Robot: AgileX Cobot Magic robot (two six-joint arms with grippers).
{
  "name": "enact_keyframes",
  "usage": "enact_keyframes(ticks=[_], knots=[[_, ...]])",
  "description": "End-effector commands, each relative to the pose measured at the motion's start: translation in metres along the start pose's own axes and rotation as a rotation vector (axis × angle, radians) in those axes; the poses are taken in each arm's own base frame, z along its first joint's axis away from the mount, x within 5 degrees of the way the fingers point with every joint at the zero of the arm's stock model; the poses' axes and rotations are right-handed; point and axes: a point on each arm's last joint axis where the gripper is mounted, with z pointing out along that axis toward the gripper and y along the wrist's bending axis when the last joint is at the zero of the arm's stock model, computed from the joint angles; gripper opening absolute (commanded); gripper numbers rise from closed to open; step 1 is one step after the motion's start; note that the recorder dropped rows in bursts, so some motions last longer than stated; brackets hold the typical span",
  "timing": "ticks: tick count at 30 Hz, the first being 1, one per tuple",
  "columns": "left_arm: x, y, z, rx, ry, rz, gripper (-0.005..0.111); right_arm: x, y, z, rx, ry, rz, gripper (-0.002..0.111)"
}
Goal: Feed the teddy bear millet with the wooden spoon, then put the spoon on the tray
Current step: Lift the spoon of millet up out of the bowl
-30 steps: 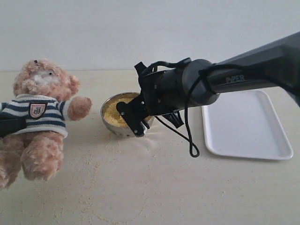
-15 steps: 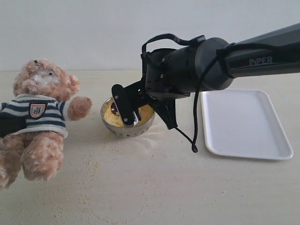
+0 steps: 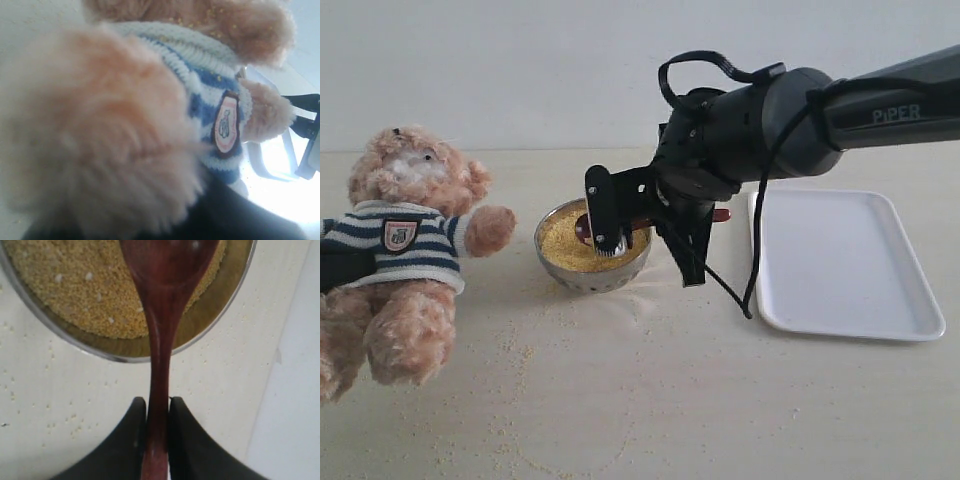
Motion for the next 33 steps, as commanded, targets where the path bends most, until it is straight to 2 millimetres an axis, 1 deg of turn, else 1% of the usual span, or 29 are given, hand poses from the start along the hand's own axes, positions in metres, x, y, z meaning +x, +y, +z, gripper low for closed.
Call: enact_keyframes(ticks=[1,3,5,6,9,10,13,18,33], knots=[[-0.002,-0.002,-0.001,0.016,-0.016,-0.006,0.005,0.007,-0.008,-0.006,-0.014,-0.037,0.07,0.0],[-0.002,-0.002,-0.001,0.016,-0.016,-0.006,0.005,0.007,-0.014,-0.013,-0.033,-0.074,0.113,0.0],[-0.002,-0.002,-0.001,0.016,-0.016,-0.006,0.005,0.006,-0.024,-0.021,-0.068,-0.094,0.156,0.0],[-0.002,-0.002,-0.001,0.016,-0.016,-0.006,0.005,0.004,-0.033,-0.028,-0.097,-0.12,0.187,0.0],[-0.002,-0.002,-0.001,0.016,-0.016,-0.006,0.005,-0.001,-0.05,-0.046,-0.164,-0.168,0.24,0.0],[-0.002,-0.002,-0.001,0.016,-0.016,-0.006,0.005,-0.001,-0.053,-0.049,-0.174,-0.173,0.253,0.0],[-0.002,-0.002,-0.001,0.016,-0.016,-0.006,0.005,-0.001,-0.052,-0.054,-0.223,-0.159,0.276,0.0],[-0.002,-0.002,-0.001,0.016,-0.016,-0.006,0.005,-0.002,-0.05,-0.054,-0.24,-0.165,0.298,0.0],[-0.002,-0.002,-0.001,0.016,-0.016,-0.006,0.005,-0.003,-0.053,-0.054,-0.215,-0.186,0.308,0.0]])
